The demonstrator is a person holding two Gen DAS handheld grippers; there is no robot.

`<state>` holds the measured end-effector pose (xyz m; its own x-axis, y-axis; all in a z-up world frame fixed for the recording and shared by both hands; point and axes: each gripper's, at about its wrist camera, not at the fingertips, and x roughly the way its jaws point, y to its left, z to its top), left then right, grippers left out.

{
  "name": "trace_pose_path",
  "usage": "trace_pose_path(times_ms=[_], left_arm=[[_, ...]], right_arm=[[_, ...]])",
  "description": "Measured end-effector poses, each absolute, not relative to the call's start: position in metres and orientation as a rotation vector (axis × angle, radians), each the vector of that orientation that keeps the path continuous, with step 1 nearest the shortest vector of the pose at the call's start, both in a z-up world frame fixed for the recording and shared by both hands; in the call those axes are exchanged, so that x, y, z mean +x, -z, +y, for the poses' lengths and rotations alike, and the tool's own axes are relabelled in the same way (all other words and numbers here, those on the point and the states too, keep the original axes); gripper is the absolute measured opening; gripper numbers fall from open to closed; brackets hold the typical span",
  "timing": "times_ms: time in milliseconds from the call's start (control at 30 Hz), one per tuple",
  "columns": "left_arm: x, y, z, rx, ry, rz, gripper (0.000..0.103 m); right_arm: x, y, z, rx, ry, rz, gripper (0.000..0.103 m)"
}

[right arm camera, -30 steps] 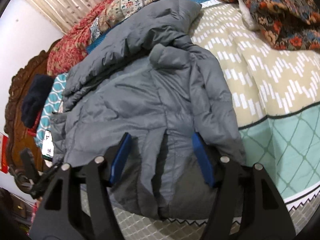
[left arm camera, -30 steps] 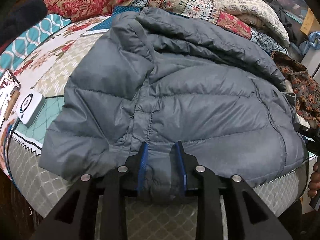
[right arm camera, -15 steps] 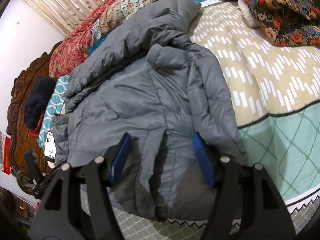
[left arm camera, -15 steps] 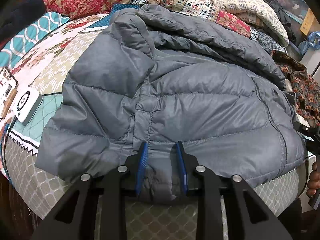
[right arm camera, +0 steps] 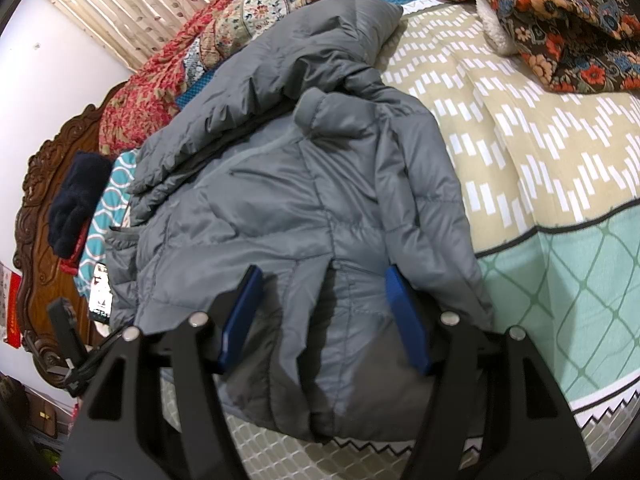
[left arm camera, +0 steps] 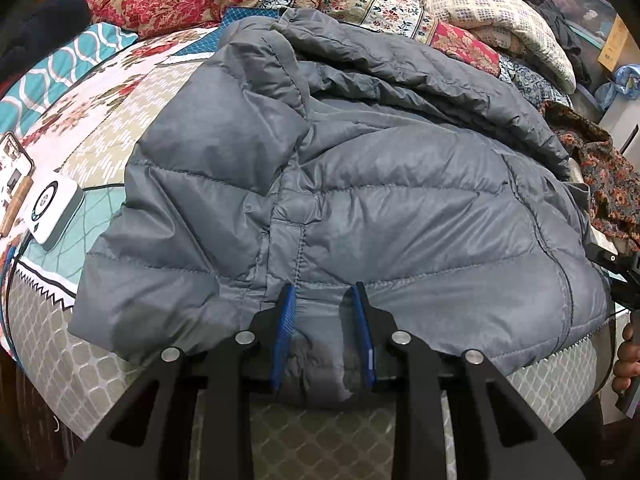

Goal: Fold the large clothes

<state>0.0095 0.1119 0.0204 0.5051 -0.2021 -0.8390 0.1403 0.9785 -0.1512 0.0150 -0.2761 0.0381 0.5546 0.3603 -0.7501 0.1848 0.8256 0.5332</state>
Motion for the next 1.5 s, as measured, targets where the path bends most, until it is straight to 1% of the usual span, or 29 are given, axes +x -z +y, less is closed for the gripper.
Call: trace_pose_path(times_ms=[1500], left_arm=[[0.0109,-0.0193,0.1117,-0.061,0.223,1.026,0.05]], right_arm=[[0.0145,-0.0376,-0.2747,0.601,-0.118,0.99,0.061]])
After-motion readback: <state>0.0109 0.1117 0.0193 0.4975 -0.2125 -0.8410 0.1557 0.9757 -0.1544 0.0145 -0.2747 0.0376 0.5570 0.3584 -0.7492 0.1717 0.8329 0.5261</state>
